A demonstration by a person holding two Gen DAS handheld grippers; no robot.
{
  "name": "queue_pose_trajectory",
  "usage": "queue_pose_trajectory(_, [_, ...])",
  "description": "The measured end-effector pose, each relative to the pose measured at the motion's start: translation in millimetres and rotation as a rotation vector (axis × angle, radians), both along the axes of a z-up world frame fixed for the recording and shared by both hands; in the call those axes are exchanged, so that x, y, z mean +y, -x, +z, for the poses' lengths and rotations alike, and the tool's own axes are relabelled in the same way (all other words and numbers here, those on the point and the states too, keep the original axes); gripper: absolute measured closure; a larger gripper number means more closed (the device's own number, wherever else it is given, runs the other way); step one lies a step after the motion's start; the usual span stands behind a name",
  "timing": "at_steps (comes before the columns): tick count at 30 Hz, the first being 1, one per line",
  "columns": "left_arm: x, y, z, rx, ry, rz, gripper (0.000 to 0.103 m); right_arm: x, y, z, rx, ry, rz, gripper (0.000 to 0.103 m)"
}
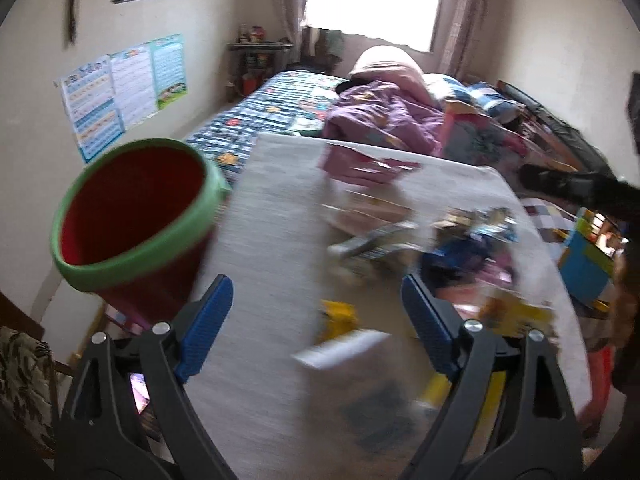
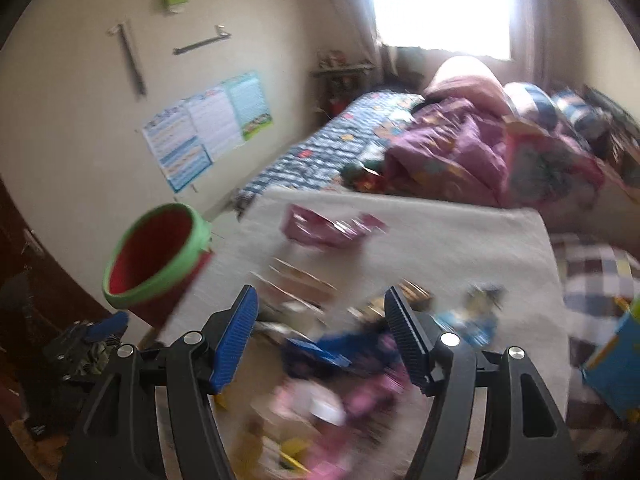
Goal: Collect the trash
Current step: 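Grasp the yellow box with the left gripper while the right gripper grasps crumpled paper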
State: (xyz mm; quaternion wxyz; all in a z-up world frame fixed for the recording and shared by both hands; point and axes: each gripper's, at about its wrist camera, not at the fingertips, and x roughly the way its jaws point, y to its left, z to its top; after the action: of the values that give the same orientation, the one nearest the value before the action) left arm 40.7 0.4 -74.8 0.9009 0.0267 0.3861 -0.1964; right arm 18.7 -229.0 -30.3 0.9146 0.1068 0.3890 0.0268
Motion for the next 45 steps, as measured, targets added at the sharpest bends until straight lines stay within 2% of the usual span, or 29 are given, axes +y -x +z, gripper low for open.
queue_pose_trajectory(4, [-35,29,-4,0.030,0.027,-0.104,0.016,-33,18,-16,0.044,-0.005,-0.016,0.039])
queue_pose_trajectory(11, [-85,67,-17,0.051,-0.017,-0.253,0.009,-74,51,-36,0.094,-0.059,-0.030,0.039])
queue_pose_trajectory(16, [-100,64,-35,0.080,-0.070,-0.237,0.009,-86,66,-46,0.131,-0.088,-0.002,0.039])
queue_pose_trajectory(21, [-101,51,-44,0.132,-0.004,-0.224,0.006,-84,79,-64,0.189,-0.036,0.105,0.038])
queue_pose_trajectory(24, [-102,47,-45,0.145,0.012,-0.213,0.006,-84,91,-78,0.227,-0.088,0.131,0.038])
queue_pose_trajectory(29, [-102,42,-40,0.169,0.057,-0.180,0.006,-78,105,-88,0.226,-0.269,0.069,0.038])
queue_pose_trajectory(31, [-101,42,-37,0.158,0.062,-0.176,0.006,-69,105,-95,0.255,-0.275,0.072,0.038])
queue_pose_trajectory(33, [-98,43,-34,0.152,0.065,-0.178,0.006,-61,104,-99,0.281,-0.230,0.093,0.038])
queue_pose_trajectory(35, [-96,43,-32,0.150,0.063,-0.181,0.006,-58,104,-99,0.282,-0.194,0.100,0.044])
queue_pose_trajectory(37, [-93,45,-31,0.147,0.065,-0.184,0.006,-62,103,-98,0.282,-0.229,0.101,0.054])
queue_pose_trajectory(40, [-88,46,-32,0.153,0.068,-0.191,0.006,-65,102,-91,0.258,-0.214,0.090,0.061])
queue_pose_trajectory(45, [-90,49,-43,0.196,0.075,-0.216,0.006,-76,97,-76,0.191,-0.192,0.053,0.062])
